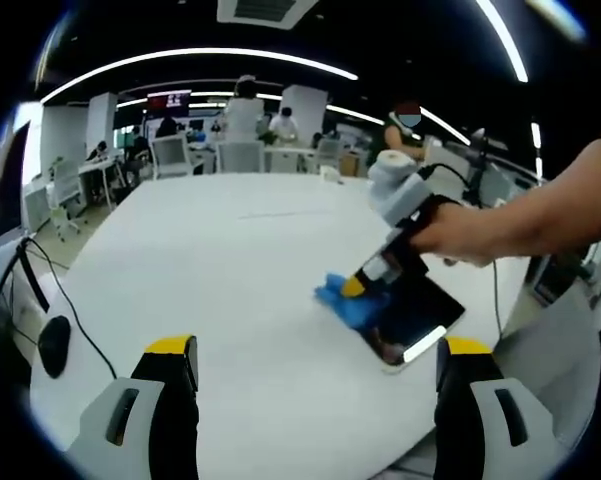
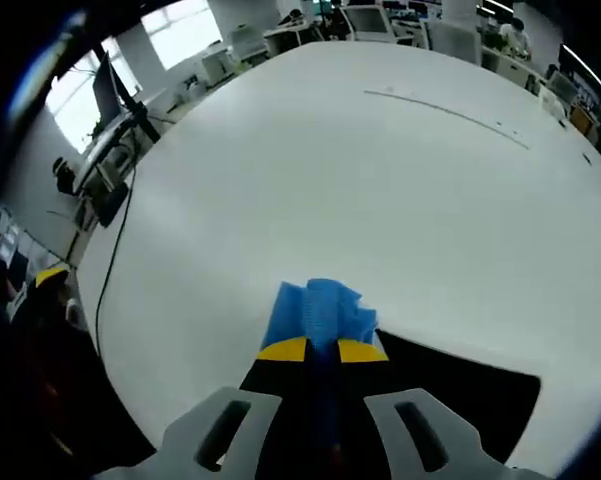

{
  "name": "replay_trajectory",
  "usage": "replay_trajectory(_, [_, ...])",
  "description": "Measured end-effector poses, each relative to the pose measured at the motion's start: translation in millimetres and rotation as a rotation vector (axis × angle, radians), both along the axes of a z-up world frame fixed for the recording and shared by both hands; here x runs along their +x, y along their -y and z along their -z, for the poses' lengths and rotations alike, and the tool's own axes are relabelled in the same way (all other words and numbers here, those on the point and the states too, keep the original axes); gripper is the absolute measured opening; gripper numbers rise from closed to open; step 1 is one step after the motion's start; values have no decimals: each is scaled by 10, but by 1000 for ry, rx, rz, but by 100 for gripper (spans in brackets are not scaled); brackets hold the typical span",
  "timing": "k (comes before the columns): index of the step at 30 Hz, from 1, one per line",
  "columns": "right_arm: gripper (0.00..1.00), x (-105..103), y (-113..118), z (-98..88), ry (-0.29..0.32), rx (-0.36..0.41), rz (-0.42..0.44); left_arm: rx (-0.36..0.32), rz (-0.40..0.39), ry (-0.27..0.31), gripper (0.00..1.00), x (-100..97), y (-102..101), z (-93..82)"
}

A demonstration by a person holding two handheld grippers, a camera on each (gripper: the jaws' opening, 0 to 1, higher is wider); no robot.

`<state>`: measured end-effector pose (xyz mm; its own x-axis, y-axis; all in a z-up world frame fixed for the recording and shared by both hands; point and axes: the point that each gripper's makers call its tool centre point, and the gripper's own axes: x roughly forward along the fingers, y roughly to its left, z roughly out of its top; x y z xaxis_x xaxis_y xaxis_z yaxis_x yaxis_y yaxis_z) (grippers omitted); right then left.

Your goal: Wipe the mirror surface with the cleaning cloth until all visible marks leave the cleaned area.

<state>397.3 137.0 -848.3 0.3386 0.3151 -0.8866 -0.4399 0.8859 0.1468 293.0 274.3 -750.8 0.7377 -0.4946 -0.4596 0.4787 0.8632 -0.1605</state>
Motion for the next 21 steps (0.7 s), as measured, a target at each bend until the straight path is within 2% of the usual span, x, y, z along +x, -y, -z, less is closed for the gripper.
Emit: replay_trajectory(21, [3,-5,229,-9,-8,-27,9,-2,9,9,100,6,57,-40])
